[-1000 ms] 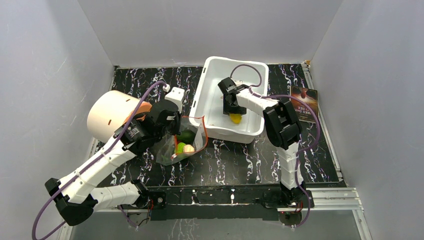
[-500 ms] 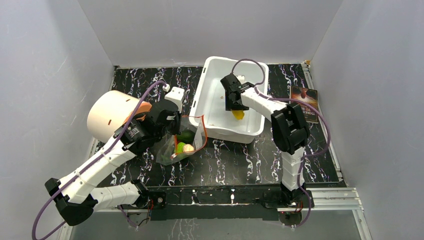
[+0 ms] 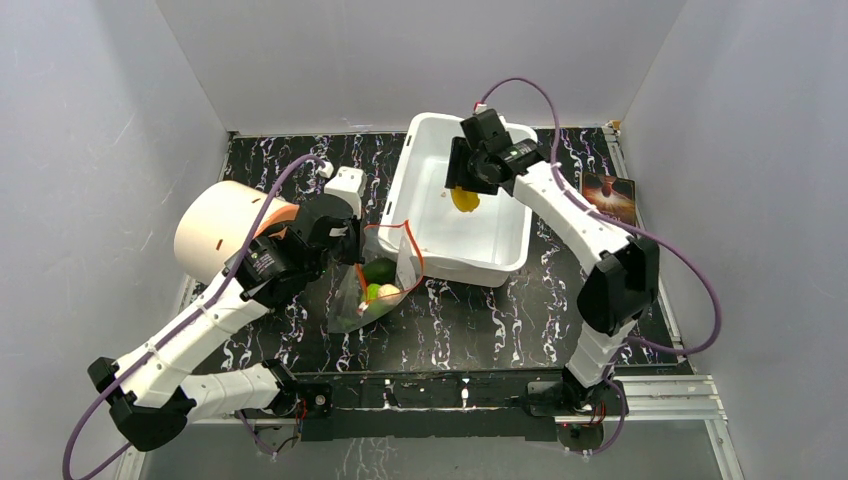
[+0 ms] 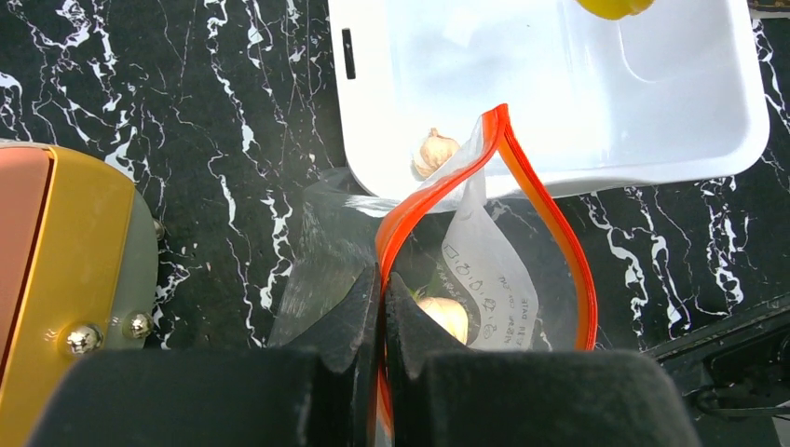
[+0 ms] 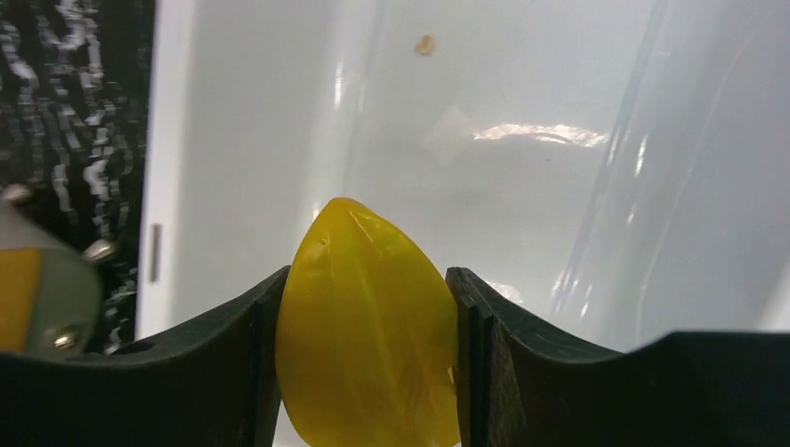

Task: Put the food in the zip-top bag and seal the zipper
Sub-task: Pick up the fake fruit from the bin, then place the fake fruit in the zipper food storage bag.

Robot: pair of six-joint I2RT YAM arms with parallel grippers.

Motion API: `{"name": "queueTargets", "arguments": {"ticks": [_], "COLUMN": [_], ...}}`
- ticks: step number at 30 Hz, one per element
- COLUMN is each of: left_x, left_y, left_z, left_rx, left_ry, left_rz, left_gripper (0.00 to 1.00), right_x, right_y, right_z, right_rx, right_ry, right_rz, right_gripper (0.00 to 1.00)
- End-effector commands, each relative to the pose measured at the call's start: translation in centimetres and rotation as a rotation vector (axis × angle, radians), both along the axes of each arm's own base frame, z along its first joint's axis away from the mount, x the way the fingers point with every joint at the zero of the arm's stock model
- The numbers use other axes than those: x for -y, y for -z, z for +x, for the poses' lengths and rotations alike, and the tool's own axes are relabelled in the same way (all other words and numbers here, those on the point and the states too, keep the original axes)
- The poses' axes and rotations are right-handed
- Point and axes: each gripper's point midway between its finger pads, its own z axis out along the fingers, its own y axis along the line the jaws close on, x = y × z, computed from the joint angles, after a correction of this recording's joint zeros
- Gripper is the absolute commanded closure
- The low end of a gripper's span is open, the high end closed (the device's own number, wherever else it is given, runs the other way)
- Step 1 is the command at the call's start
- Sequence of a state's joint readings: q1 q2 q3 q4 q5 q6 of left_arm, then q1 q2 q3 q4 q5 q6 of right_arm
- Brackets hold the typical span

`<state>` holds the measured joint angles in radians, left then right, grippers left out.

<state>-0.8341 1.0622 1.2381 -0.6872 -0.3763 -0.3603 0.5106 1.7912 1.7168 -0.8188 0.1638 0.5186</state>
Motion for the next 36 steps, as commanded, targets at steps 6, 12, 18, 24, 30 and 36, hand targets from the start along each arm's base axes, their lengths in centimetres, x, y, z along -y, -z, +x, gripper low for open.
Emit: {"name": "queueTargets", "arguments": {"ticks": [6, 12, 18, 24, 30, 36], "left_x": [0.8, 0.8, 1.1, 1.5, 2.0, 2.3], "left_y": [-1.5, -1.5, -1.6, -1.5, -1.7, -1.8], "left_z": [0.0, -0.4, -1.0, -0.9, -0.6, -0.7], "left_rx": [0.005, 0.003, -0.007, -0.014, -0.005, -0.009], "left_ry": [-0.038, -0.065, -0.061, -0.068, -0.067, -0.072], "left_rz": [-0.121, -0.192, -0.245, -0.274, -0.303, -0.345], "left_gripper": [1.0, 1.0, 1.0, 1.0, 1.0, 1.0], "right_x": [-4.5, -4.9, -8.2, -11.5, -13.2, -13.1], "right_y": [-11.2, -13.9, -14.5, -13.5, -11.5, -9.2], "right_z": [-6.5, -8.8, -11.4, -14.0, -15.6, -16.1], "right_rx": [-0.037, -0.064, -0.153, -0.224, -0.298, -0.35], "right_ry": [-0.018, 0.002, -0.054, -0.121, -0.151, -0.126], "right_rz": [0.536, 0.678, 0.807, 0.787, 0.74, 0.696], "right_gripper": [0.55, 0.55, 0.54, 0.52, 0.5, 0.46]}}
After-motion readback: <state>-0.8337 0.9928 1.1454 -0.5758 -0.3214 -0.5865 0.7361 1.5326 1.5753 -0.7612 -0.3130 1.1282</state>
